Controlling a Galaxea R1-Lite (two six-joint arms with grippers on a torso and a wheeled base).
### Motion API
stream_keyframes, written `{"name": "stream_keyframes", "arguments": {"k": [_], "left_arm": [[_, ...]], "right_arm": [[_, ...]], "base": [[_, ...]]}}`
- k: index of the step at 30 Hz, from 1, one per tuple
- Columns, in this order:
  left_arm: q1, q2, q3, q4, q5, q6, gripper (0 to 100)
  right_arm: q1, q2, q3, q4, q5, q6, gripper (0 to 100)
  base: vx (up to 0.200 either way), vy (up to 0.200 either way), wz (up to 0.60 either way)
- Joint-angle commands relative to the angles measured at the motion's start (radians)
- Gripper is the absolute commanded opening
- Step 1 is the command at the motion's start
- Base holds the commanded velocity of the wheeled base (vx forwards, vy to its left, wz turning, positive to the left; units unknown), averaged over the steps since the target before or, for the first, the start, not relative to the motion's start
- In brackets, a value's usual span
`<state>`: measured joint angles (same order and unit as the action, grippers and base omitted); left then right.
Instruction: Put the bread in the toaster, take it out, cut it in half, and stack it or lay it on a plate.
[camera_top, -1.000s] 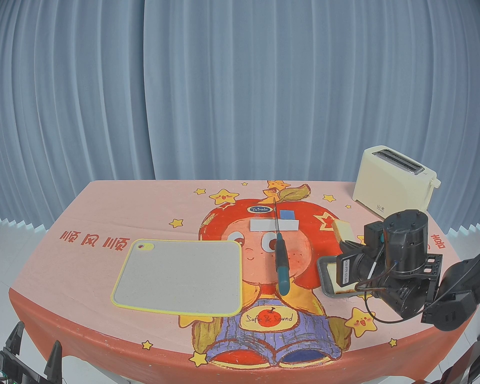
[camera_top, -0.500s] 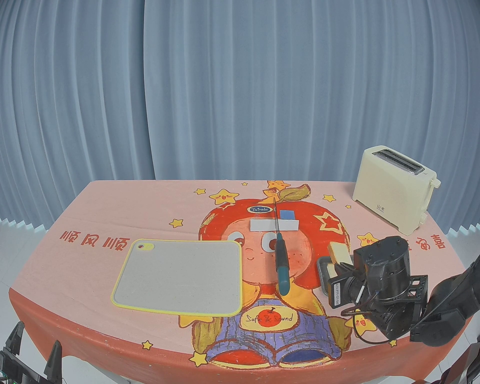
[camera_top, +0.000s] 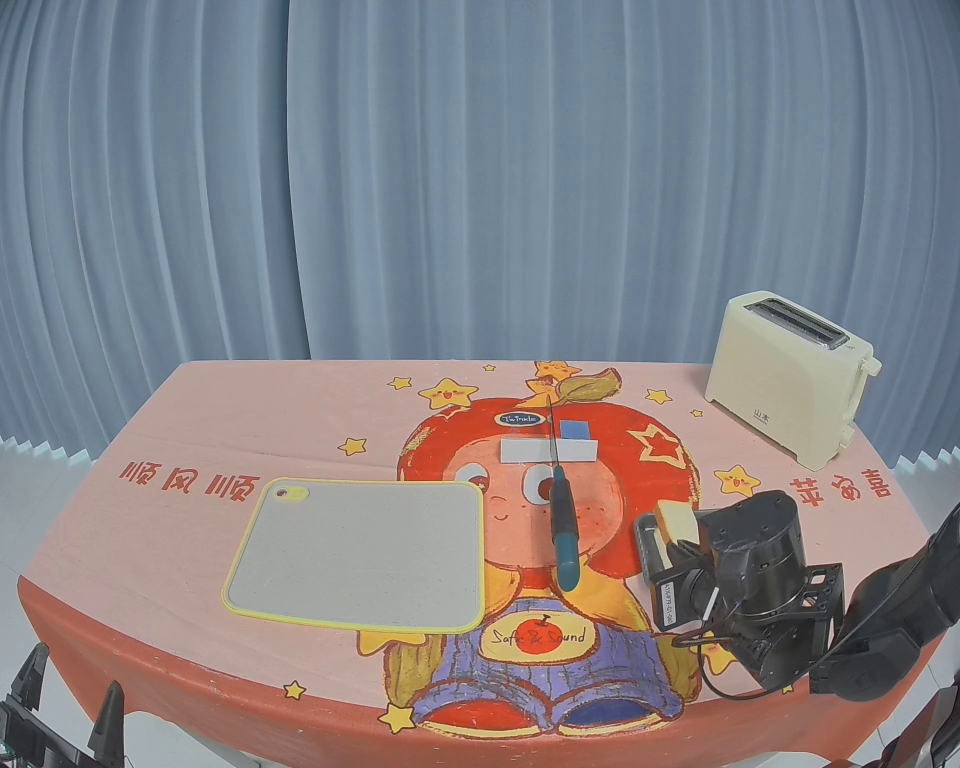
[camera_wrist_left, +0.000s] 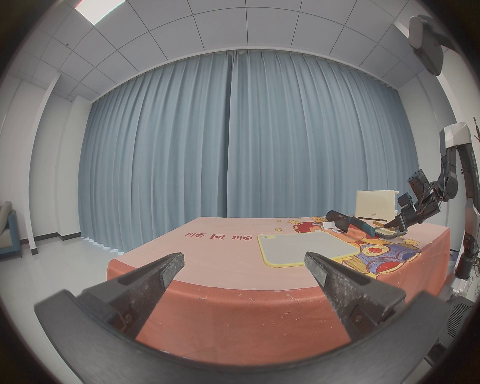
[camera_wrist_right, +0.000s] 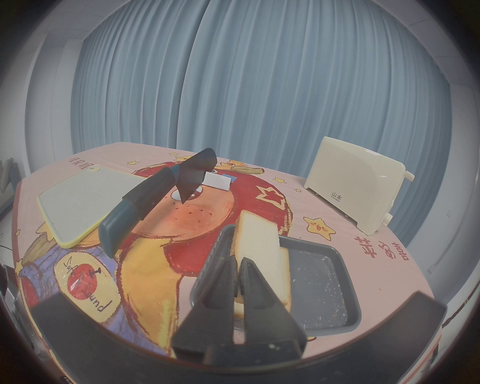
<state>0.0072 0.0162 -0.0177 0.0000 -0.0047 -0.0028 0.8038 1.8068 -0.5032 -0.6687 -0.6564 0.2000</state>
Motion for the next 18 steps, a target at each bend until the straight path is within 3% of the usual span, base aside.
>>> {"name": "stream_keyframes", "arguments": {"k": [1,15,16,18], "left_arm": [[0.000,-0.016,0.018,0.000,0.000,0.000,100],[0.000,-0.016,0.018,0.000,0.000,0.000,100],[0.000,-0.016,0.018,0.000,0.000,0.000,100],[0.000,-0.016,0.016,0.000,0.000,0.000,100]], "right_arm": [[0.002,0.002,0.000,0.000,-0.011,-0.001,0],[0.015,0.025,0.000,-0.005,-0.017,0.001,0],[0.017,0.026,0.000,-0.006,-0.016,0.001,100],[0.017,0.028,0.000,-0.008,-0.016,0.002,100]], "base": [[0.000,0.000,0.00],[0.000,0.000,0.00],[0.000,0.000,0.00],[0.000,0.000,0.00]]}}
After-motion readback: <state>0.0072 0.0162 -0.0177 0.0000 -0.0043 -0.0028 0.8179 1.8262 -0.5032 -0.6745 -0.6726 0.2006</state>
